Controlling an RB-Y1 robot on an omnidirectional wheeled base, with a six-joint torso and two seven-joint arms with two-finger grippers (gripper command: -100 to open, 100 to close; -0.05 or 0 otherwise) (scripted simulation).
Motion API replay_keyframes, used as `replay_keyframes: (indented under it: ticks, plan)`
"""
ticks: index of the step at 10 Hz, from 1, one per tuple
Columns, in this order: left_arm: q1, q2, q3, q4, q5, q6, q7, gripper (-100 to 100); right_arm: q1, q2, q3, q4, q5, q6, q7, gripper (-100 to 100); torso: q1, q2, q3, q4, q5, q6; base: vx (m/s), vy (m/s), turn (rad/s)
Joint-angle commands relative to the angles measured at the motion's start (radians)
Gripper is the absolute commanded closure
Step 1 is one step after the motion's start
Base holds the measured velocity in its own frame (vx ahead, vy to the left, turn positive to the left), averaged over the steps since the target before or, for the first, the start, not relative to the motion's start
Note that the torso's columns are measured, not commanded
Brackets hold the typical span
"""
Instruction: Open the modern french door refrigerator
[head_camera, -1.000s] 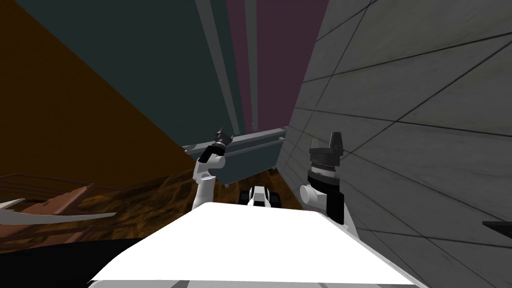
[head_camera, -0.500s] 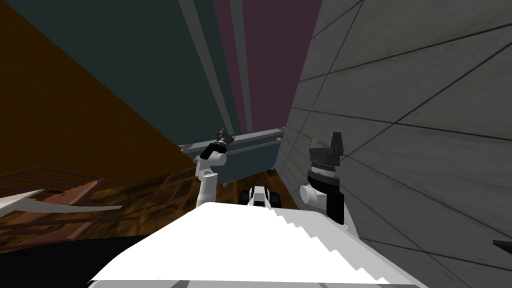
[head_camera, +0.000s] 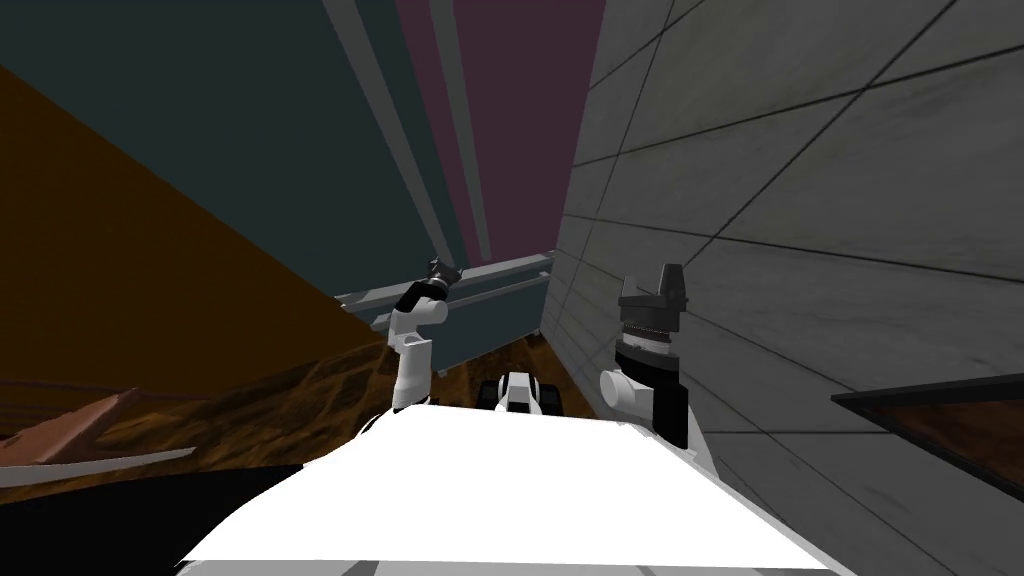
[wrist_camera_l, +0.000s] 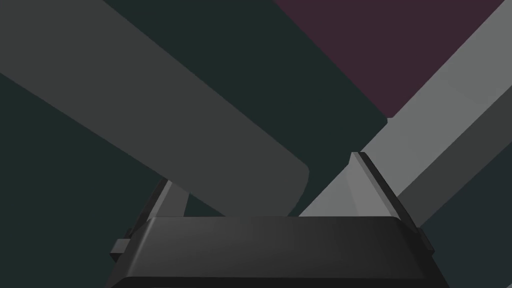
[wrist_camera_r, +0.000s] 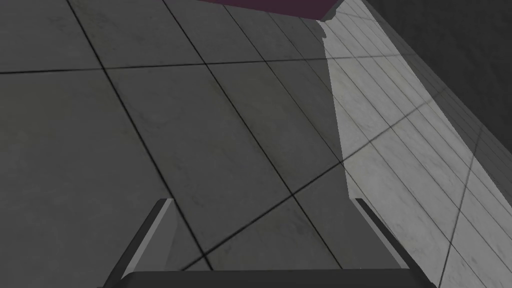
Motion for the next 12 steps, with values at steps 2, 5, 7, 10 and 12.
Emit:
replay_keyframes:
  ticks: [2,5,7,10,12]
  plan:
    - [-0.051,0.040,0.110,0.107,0.022,-0.028,-0.049,-100,0.000,0.000,0.000,0.000,0.000,0.000,0.000,0,-0.001,-0.003,-0.002,-0.001,0.000,-0.001,-0.109,0.016,-0.294]
    - [-0.087,0.065,0.193,0.169,0.034,-0.045,-0.080,-100,0.000,0.000,0.000,0.000,0.000,0.000,0.000,0,-0.001,-0.003,-0.002,-0.001,0.000,0.000,-0.076,-0.004,-0.208]
    - [-0.123,0.089,0.258,0.231,0.046,-0.062,-0.111,-100,0.000,0.000,0.000,0.000,0.000,0.000,0.000,0,0.000,-0.006,-0.004,0.001,-0.002,0.004,-0.115,-0.002,-0.301]
    - [-0.160,0.113,0.337,0.293,0.058,-0.079,-0.142,-100,0.000,0.000,0.000,0.000,0.000,0.000,0.000,0,-0.002,-0.006,-0.004,-0.002,0.000,0.002,-0.074,-0.014,-0.187]
    - [-0.196,0.138,0.384,0.323,0.069,-0.096,-0.173,-100,0.001,0.000,0.000,0.000,0.000,0.000,0.000,0,0.001,-0.007,-0.004,-0.002,0.000,-0.001,-0.069,-0.012,-0.160]
